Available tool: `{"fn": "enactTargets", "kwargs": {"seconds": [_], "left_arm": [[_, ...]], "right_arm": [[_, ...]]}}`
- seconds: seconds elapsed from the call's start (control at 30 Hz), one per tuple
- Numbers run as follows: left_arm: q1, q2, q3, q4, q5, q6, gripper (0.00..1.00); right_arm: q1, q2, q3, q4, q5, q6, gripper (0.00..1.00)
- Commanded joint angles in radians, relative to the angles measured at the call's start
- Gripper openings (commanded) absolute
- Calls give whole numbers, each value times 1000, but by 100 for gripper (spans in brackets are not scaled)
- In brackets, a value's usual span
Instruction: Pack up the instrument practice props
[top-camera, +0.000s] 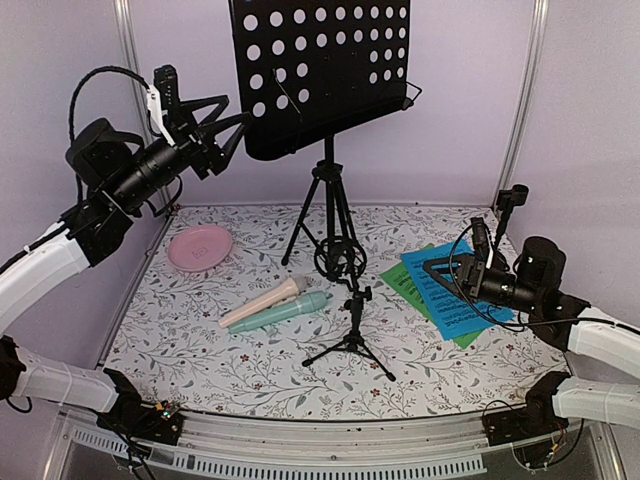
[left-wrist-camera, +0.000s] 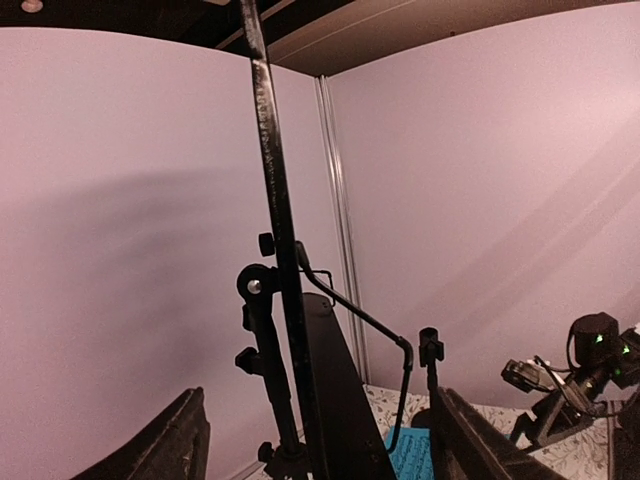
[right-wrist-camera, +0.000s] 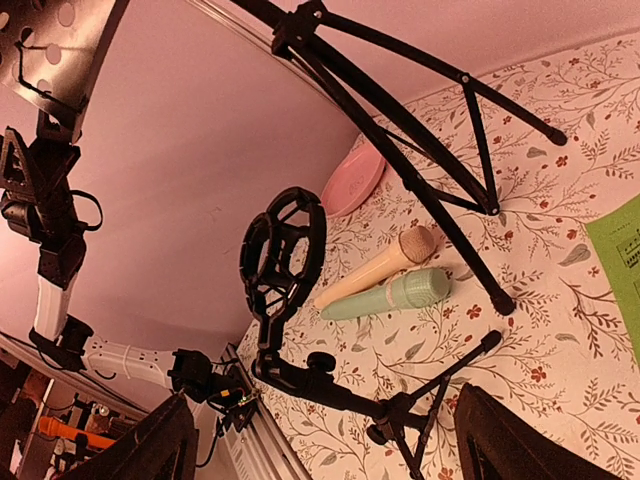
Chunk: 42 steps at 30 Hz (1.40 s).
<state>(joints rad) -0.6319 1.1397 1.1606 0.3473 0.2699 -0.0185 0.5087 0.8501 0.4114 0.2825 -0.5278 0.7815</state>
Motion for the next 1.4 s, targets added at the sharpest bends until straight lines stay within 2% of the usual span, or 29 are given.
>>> {"fn": "enactTargets", "kwargs": {"seconds": [0.0,0.23,0.4,0.57,0.77,0.9,1.03,1.2,1.37], "left_arm": [[-3,-18,-11,35,4,-9,75],[-3,1,-5,39,25,-14,62],[-3,19,8,34,50,-17,51],[-3,39,22,23,63,-17,45],[-3,47,30,10,70,-12,39],[-3,31,37,-8,84,2,39],[-3,16,26,-1,72,0,39],[-2,3,15,11,55,-3,34],[-3,-11,4,21,50,-6,32]], "right_arm": [[45,15,103,-59,28,-121,91],[146,107,279,-86,143,-320,89],[250,182,383,-78,306,-453,89],[341,316,508,-72,431,-564,89],[364,462,632,-16,485,-643,88],[366,517,684,13,434,-696,88],[366,552,718,53,304,-785,89],[367,640,828,25,463,-809,91],[364,739,947,-3,628,-818,88]]}}
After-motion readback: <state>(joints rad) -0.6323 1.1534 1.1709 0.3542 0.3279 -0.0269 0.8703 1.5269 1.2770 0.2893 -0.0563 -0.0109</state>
